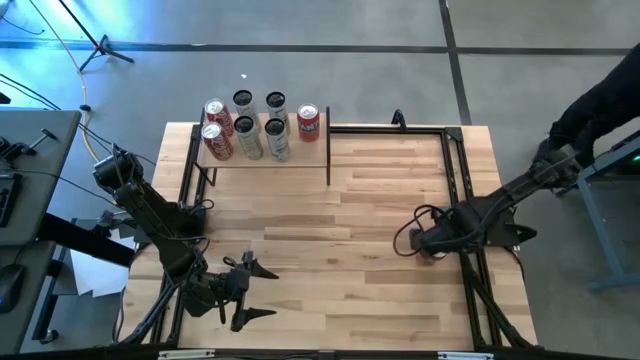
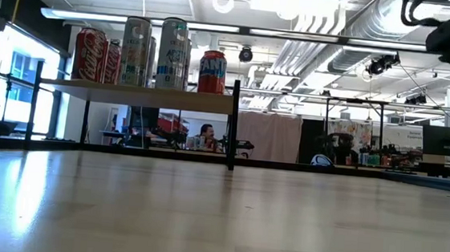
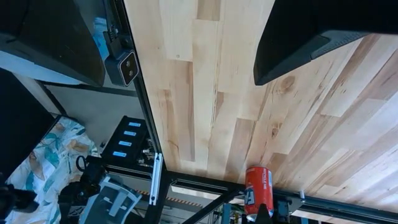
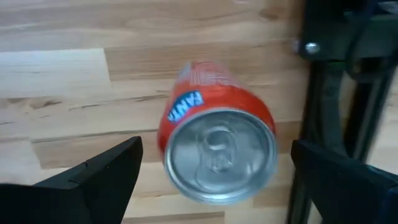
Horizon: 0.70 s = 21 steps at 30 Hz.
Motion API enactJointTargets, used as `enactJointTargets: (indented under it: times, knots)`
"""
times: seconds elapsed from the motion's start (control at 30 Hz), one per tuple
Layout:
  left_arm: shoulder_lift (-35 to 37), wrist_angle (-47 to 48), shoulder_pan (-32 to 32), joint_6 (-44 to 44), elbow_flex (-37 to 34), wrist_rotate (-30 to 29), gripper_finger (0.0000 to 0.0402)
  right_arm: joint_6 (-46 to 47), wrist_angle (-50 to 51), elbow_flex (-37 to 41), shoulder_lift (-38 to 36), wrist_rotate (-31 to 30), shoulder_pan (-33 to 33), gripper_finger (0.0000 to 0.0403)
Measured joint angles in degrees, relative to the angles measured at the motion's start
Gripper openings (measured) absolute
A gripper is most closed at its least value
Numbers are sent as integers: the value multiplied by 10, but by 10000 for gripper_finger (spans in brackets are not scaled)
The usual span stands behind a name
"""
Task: Place canned beverage on shelf
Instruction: Put the orange soda can on the shelf aligned with the other orange soda can
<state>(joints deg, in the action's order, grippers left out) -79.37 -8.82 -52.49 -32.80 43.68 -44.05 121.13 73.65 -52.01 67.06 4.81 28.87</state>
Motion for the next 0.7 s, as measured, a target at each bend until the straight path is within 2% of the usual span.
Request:
enactJointTargets:
  times: [0.33,0.43,0.6,0.7]
  knots:
    - [0,0,0,0,0,0,388,-12,-40,33,-15,-1,-8,388]
    - [0,0,0,0,0,0,388,-14,-39,33,-15,-14,-8,362]
    - [0,0,0,0,0,0,388,-10,-40,32,-15,-27,-8,285]
    - [0,0,0,0,0,0,388,-1,-40,32,-15,-27,-8,275]
